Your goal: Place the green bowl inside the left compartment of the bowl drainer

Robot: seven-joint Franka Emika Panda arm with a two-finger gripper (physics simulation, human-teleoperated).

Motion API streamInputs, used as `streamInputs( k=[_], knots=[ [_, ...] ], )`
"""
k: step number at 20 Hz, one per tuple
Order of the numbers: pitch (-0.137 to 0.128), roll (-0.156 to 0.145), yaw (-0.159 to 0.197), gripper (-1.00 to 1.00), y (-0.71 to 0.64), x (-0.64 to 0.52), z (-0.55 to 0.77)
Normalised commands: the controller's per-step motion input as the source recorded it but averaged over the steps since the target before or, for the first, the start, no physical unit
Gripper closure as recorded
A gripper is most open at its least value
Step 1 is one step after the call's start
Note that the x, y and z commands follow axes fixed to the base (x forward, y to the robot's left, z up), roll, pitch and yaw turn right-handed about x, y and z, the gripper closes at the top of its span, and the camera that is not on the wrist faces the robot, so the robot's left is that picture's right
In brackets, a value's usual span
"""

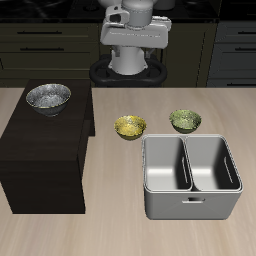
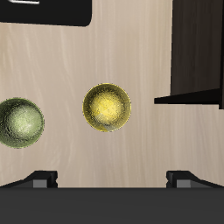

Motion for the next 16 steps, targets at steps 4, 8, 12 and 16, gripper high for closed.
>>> streamInputs(
  k=[4,8,12,16],
  knots=[
    [-0.028,0.007,0.011,-1.00,0.39,-0.07,-0.03],
    [-0.001,0.041,0.012,-1.00,0.64,-0.12,-0.10],
    [0.016,0.036,0.025,-1.00,0.46,-0.07,-0.10],
    [-0.021,0.025,0.004,-1.00,0.52,-0.11,0.02]
  ],
)
